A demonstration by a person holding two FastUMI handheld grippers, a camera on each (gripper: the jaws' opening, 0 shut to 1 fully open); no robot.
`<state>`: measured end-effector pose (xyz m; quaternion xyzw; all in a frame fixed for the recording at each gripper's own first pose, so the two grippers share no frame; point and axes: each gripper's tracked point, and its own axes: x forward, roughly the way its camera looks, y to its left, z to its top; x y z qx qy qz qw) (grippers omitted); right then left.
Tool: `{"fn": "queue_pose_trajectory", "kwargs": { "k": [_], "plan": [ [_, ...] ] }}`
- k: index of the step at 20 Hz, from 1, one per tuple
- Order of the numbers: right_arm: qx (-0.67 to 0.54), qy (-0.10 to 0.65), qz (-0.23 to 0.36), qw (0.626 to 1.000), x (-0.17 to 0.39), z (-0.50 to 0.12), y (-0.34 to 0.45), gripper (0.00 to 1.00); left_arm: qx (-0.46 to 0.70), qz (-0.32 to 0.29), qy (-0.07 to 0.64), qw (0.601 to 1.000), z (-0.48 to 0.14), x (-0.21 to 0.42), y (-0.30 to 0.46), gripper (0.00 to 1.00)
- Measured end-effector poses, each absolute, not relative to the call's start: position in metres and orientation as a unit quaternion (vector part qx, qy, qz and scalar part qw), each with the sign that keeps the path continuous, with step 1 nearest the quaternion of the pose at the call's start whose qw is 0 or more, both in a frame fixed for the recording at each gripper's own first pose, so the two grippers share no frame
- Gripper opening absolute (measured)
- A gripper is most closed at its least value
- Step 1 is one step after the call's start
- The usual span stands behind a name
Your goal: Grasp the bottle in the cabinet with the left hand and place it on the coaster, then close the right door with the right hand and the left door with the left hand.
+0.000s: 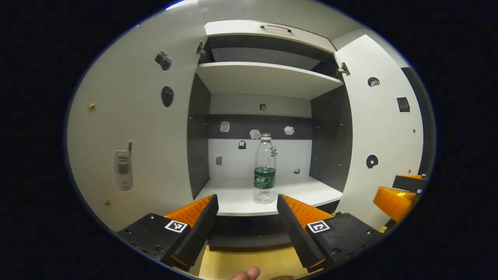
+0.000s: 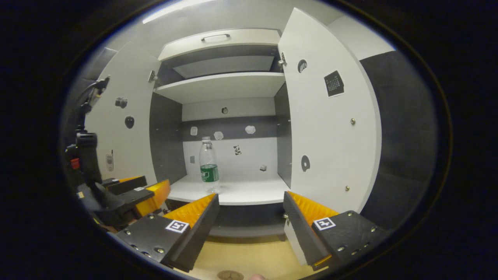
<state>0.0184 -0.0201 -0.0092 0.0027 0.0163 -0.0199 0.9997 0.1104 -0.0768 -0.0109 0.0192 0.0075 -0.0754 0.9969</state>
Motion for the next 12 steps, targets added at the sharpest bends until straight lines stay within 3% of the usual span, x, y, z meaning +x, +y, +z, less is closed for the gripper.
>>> {"fn": "queue_pose_trajectory", "kwargs": {
  "k": [6, 12],
  "plan": [
    [-0.007, 0.029, -0.039, 0.999, 0.015, -0.012, -0.035, 1.00, 0.028, -0.105, 0.000, 0.994, -0.005, 0.180, -0.118, 0.96],
    [-0.007, 0.038, -0.060, 0.997, 0.016, -0.016, -0.054, 1.00, 0.026, -0.094, -0.001, 0.995, 0.000, 0.246, -0.125, 0.96]
  ]
}}
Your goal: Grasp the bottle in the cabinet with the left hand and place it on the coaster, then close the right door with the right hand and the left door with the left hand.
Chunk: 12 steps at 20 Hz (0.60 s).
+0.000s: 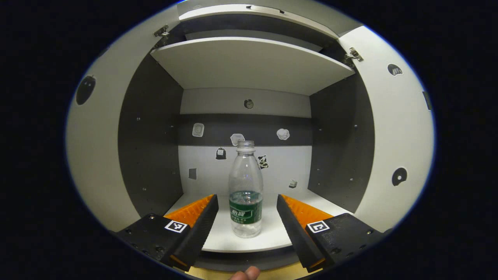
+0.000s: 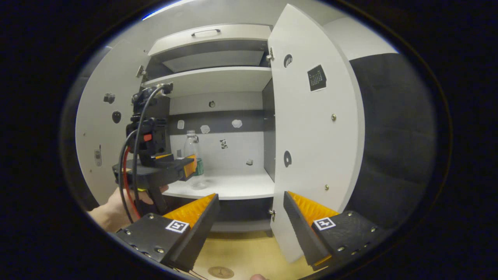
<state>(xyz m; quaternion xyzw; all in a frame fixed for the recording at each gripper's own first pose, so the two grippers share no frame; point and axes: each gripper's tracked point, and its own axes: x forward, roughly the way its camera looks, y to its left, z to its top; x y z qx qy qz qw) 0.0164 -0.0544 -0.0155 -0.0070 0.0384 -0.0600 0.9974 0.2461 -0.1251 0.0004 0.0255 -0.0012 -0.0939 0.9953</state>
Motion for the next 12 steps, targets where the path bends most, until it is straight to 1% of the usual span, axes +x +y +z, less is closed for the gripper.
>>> {"fn": "queue_pose_trajectory", "kwargs": {
  "k": [4, 7, 8, 9, 10, 11, 12],
  "plan": [
    [-0.007, 0.046, -0.064, 0.997, 0.019, -0.018, -0.057, 1.00, 0.023, -0.086, 0.000, 0.996, -0.001, 0.286, -0.125, 0.96],
    [-0.010, 0.054, -0.067, 0.996, 0.019, -0.023, -0.059, 1.00, 0.014, -0.084, 0.018, 0.996, -0.013, 0.308, -0.129, 0.96],
    [-0.011, 0.058, -0.068, 0.996, 0.018, -0.024, -0.061, 0.97, 0.014, -0.083, 0.022, 0.996, -0.016, 0.313, -0.130, 0.96],
    [-0.013, 0.059, -0.069, 0.996, 0.017, -0.025, -0.061, 0.97, 0.014, -0.079, 0.026, 0.996, -0.017, 0.316, -0.128, 0.96],
    [-0.015, 0.060, -0.071, 0.996, 0.016, -0.026, -0.063, 1.00, 0.014, -0.086, 0.029, 0.996, -0.018, 0.317, -0.131, 0.95],
    [-0.016, 0.061, -0.072, 0.995, 0.015, -0.027, -0.064, 1.00, 0.012, -0.092, 0.031, 0.995, -0.017, 0.313, -0.135, 0.92],
    [-0.015, 0.062, -0.074, 0.995, 0.014, -0.027, -0.066, 1.00, 0.011, -0.087, 0.031, 0.996, -0.017, 0.314, -0.133, 0.82]
  ]
}}
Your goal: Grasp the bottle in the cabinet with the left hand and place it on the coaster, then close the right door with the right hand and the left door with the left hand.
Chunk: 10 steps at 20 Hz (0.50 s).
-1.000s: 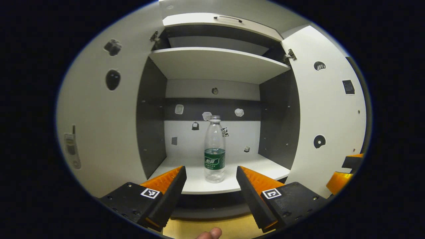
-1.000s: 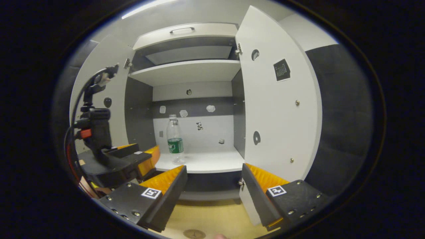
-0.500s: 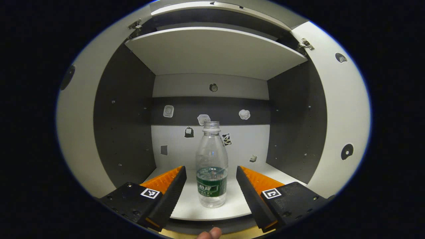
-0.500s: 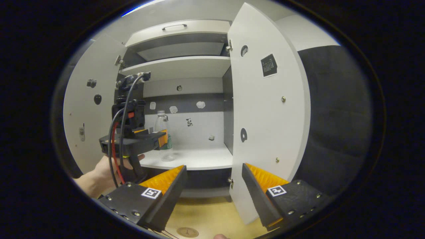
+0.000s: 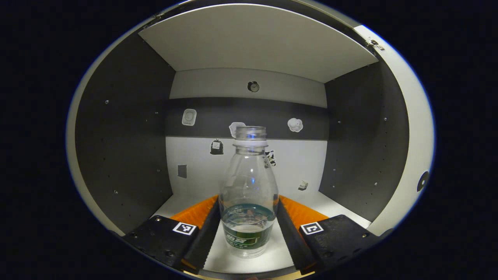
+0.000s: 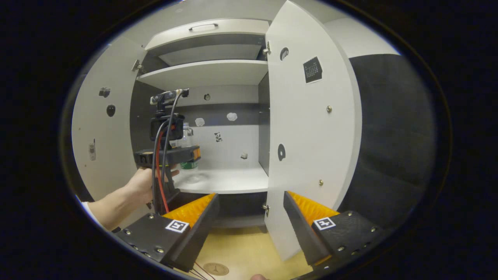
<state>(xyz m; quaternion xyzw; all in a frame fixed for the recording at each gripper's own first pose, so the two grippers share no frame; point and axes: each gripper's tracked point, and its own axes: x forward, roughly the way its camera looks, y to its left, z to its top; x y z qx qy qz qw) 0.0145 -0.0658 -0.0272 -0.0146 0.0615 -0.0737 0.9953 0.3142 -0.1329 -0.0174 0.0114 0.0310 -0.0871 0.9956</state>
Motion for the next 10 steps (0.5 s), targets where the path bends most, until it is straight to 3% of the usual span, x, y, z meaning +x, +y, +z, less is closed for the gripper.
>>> {"fn": "queue_pose_trajectory", "kwargs": {
  "k": [10],
  "plan": [
    [0.009, 0.061, -0.051, 0.997, -0.003, -0.033, -0.063, 1.00, 0.023, -0.105, -0.009, 0.994, 0.016, 0.221, -0.144, 0.82]
  ]
}}
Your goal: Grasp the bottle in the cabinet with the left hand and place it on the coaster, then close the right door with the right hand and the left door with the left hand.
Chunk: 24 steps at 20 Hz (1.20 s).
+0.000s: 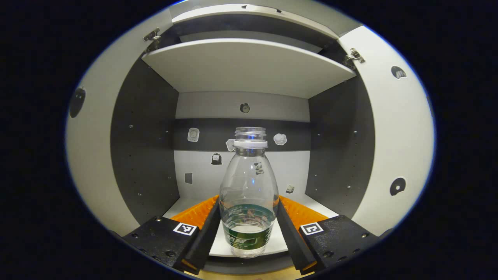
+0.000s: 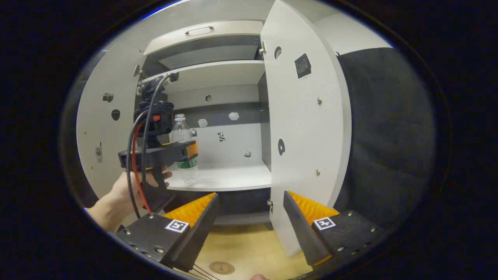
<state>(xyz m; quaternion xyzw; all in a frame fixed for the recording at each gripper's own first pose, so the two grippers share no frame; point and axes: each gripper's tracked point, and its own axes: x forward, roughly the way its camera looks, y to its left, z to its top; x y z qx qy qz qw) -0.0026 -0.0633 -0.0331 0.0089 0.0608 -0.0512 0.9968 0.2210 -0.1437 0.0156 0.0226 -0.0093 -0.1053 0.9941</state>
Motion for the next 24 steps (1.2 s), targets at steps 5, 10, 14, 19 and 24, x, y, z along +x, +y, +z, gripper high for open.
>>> {"fn": "queue_pose_trajectory", "kwargs": {
  "k": [5, 10, 14, 19, 24],
  "plan": [
    [0.013, 0.066, -0.048, 0.997, -0.023, -0.041, -0.073, 1.00, 0.035, -0.108, -0.025, 0.993, -0.005, 0.155, -0.148, 0.81],
    [0.026, 0.086, -0.051, 0.995, -0.042, -0.063, -0.089, 1.00, 0.044, -0.104, -0.005, 0.994, -0.064, 0.097, -0.154, 0.81],
    [0.032, 0.106, -0.055, 0.992, -0.058, -0.087, -0.101, 1.00, 0.038, -0.118, 0.028, 0.992, -0.119, 0.068, -0.159, 0.82],
    [0.032, 0.136, -0.057, 0.989, -0.071, -0.112, -0.113, 1.00, 0.044, -0.122, 0.078, 0.988, -0.192, 0.042, -0.161, 0.82],
    [0.023, 0.164, -0.057, 0.984, -0.078, -0.137, -0.121, 1.00, 0.042, -0.148, 0.112, 0.982, -0.260, 0.020, -0.173, 0.82]
  ]
}}
